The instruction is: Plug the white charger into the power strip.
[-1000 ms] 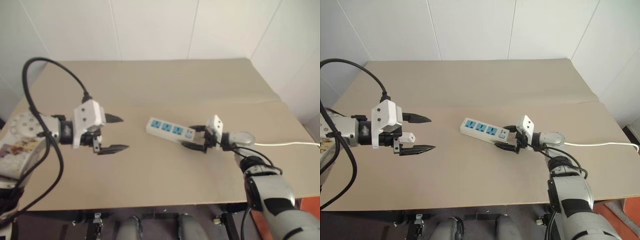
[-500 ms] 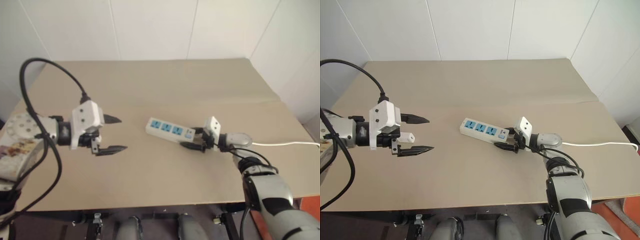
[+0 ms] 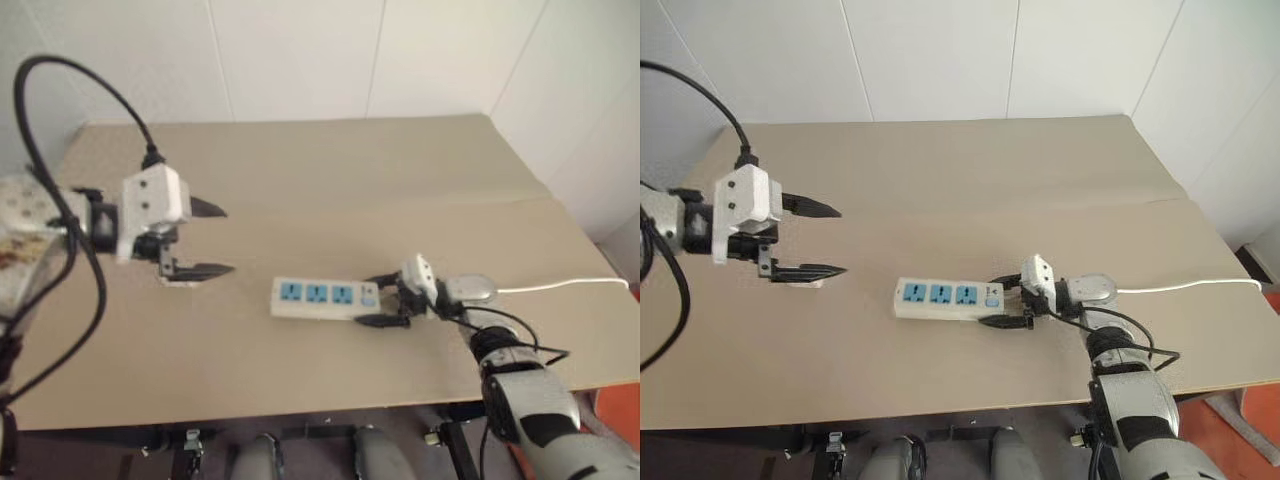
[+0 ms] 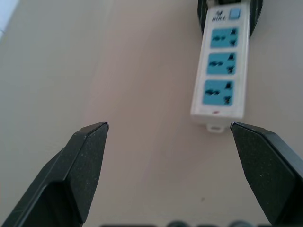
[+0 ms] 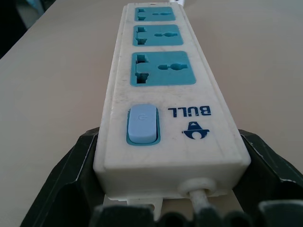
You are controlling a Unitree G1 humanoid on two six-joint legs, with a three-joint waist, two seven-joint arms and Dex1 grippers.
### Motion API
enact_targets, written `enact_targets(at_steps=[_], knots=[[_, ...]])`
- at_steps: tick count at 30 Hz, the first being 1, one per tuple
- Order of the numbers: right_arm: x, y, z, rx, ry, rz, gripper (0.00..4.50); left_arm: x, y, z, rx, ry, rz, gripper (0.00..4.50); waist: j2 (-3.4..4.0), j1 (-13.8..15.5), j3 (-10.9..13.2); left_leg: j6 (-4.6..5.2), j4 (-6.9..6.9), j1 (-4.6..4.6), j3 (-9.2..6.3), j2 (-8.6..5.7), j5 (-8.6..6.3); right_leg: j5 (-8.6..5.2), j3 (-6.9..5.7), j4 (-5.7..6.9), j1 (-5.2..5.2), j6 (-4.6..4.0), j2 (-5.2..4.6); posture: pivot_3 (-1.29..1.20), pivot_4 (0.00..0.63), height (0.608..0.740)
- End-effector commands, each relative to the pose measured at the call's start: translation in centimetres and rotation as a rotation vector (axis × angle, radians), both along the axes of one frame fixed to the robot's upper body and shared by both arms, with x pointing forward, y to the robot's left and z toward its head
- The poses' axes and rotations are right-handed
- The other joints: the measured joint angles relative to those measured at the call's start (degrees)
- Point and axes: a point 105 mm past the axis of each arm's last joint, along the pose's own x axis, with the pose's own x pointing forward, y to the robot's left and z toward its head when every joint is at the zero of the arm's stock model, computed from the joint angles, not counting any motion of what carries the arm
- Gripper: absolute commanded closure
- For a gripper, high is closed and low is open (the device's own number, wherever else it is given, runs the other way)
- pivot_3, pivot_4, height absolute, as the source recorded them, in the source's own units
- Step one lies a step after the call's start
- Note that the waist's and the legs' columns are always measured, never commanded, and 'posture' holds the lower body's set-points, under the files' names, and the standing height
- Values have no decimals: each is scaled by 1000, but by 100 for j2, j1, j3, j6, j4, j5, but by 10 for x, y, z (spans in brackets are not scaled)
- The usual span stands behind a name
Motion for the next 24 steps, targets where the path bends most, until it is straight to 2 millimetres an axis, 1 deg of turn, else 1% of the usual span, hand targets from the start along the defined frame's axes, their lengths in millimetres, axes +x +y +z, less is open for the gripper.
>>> enact_targets(at_steps=[1,4,7,11,15,21,24], knots=[[-15,15,0,-67,-11,155,1083,17,15,-3,227,98,48,0,0,13,0,-2,1,0,0,-1,1,-1,-1,5,2,1,3,0,150,740],[-18,18,-8,-116,7,177,1083,29,24,-4,390,209,58,0,0,18,0,-9,1,-2,-2,0,6,-1,-1,7,-1,1,7,0,150,740],[-17,20,-12,-129,18,165,1083,45,29,-5,507,242,82,0,0,8,0,-9,3,-4,-6,2,6,-1,0,7,-2,2,10,0,150,740],[-19,23,-15,-131,22,171,1083,56,43,-16,688,281,64,0,-1,-11,0,-9,2,0,-7,9,6,-1,6,11,-8,1,18,0,150,740],[-21,24,-21,-142,23,155,1083,58,45,-29,749,342,47,0,-2,-1,-1,-9,2,-2,-9,26,6,-1,7,19,-12,1,34,0,150,740],[-21,22,-24,-145,31,135,1083,65,44,-45,818,367,52,0,-3,18,-1,-9,3,-1,-8,50,5,-1,7,19,-12,1,57,0,150,740],[-22,21,-25,-150,30,129,1083,67,42,-54,811,387,59,0,-3,16,-1,-9,3,0,-9,62,5,-1,7,20,-12,0,71,0,150,740]])
